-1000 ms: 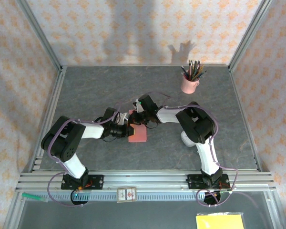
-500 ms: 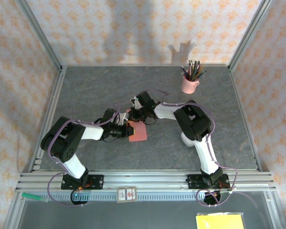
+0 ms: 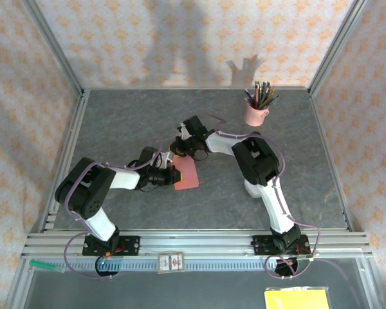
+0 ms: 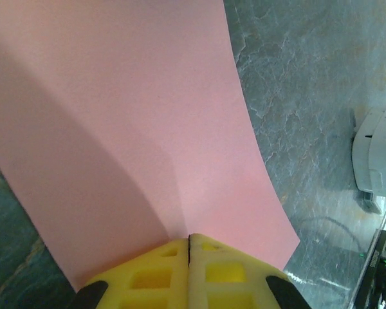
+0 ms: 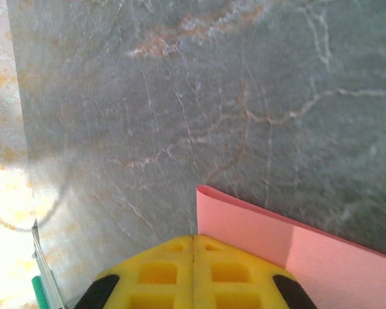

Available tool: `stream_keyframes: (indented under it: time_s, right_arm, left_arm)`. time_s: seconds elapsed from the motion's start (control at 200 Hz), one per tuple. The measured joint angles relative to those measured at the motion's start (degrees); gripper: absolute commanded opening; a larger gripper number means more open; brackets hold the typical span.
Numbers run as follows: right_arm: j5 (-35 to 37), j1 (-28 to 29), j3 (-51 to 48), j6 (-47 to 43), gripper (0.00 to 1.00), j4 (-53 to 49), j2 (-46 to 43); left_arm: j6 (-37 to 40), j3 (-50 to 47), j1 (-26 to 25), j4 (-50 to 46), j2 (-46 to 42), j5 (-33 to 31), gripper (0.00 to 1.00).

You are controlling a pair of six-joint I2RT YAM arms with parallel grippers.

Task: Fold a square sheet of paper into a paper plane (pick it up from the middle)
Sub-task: Fold the square sheet of paper in half at the center of the table.

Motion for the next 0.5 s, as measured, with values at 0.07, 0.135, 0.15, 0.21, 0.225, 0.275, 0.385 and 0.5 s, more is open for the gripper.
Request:
stream_keyframes:
  time_s: [0.07,0.135,0.15,0.21,0.225,0.275,0.385,0.5]
  right_arm:
    - [-0.07,0.00,1.99,0.66,0.00,-0.87,1.11]
    - [-0.11,0.00,3.87,1.05,0.00,-1.73,2.10]
    - [-0.13,0.00,4.35,1.11,0.00,-2.01,2.38]
    - [0.13,-0.09,6.21,1.33,0.00,-2.56,3.41]
    - [0.17,-0.11,6.62,1.46,0.00,-2.69,3.63]
    - [0.28,-0.42,8.26,1.68,0.00,-3.37,4.52]
    - [1.16,-1.18,12.66,1.95,0.00,-4.68,6.78]
    - [3.21,-2.58,16.87,1.88,0.00,-5.46,8.98]
  left_arm:
    - [0.13,0.00,-0.02,0.44,0.02,-0.70,0.00]
    - [0.15,0.00,-0.07,0.70,0.02,-1.49,0.00]
    - [0.15,0.00,-0.07,0.76,0.02,-1.64,0.00]
    - [0.15,0.02,-0.07,0.90,0.02,-1.88,0.00]
    - [0.15,0.02,-0.09,0.94,0.02,-1.90,0.00]
    - [0.15,0.02,-0.17,1.05,0.02,-1.99,0.00]
    - [0.15,0.02,-0.17,1.09,0.02,-1.97,0.00]
    - [0.15,0.04,-0.17,1.09,-0.04,-1.92,0.00]
